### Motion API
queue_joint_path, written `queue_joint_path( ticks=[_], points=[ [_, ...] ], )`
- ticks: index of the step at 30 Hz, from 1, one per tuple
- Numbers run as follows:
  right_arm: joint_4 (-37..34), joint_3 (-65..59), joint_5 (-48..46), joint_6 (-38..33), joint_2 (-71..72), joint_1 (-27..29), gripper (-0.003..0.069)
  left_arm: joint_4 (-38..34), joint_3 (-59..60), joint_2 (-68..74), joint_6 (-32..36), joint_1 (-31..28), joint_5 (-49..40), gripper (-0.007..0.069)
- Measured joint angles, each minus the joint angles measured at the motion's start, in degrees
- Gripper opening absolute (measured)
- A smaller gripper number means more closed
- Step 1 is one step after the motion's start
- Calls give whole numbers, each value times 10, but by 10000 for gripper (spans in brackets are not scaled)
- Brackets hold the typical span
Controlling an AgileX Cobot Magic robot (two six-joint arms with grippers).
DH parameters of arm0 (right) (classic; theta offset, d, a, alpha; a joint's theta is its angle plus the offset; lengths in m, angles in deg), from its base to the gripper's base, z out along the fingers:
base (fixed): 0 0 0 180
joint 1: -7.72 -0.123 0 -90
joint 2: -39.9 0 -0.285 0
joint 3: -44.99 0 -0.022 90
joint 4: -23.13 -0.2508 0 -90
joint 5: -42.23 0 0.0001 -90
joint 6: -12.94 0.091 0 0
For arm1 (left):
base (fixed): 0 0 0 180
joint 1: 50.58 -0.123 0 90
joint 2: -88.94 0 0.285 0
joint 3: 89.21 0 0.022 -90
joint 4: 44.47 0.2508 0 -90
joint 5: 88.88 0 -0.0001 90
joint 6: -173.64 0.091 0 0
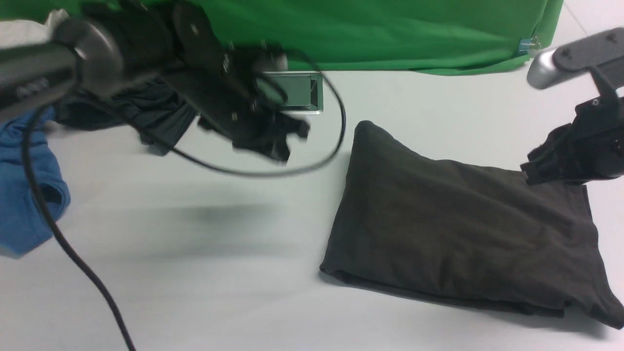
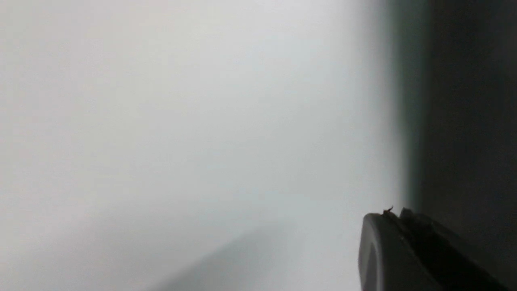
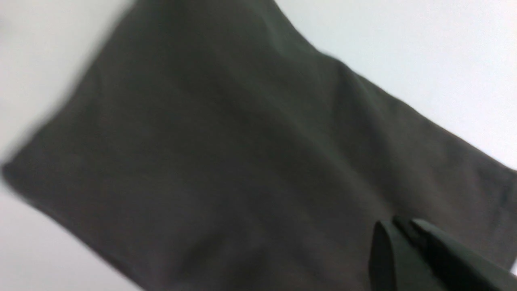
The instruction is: Fold a long-sleeved shirt on a white desktop.
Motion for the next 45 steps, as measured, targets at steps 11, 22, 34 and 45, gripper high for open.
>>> queue_joint_path(
  ticks=[11, 22, 34, 45],
  points=[
    [-33, 0, -8, -18, 9, -18, 18, -156, -179, 152, 102, 80, -71, 197],
    [-35, 0, -7, -10, 9, -18, 34, -90, -200, 241, 37, 79, -68, 197],
    [-35, 0, 13, -10, 9, -18, 50, 35, -181, 210, -74, -1, -113, 197],
    [-35, -1, 93, -8, 9, -18, 85, 34, -101, 158, -4, -27, -63, 200]
  ],
)
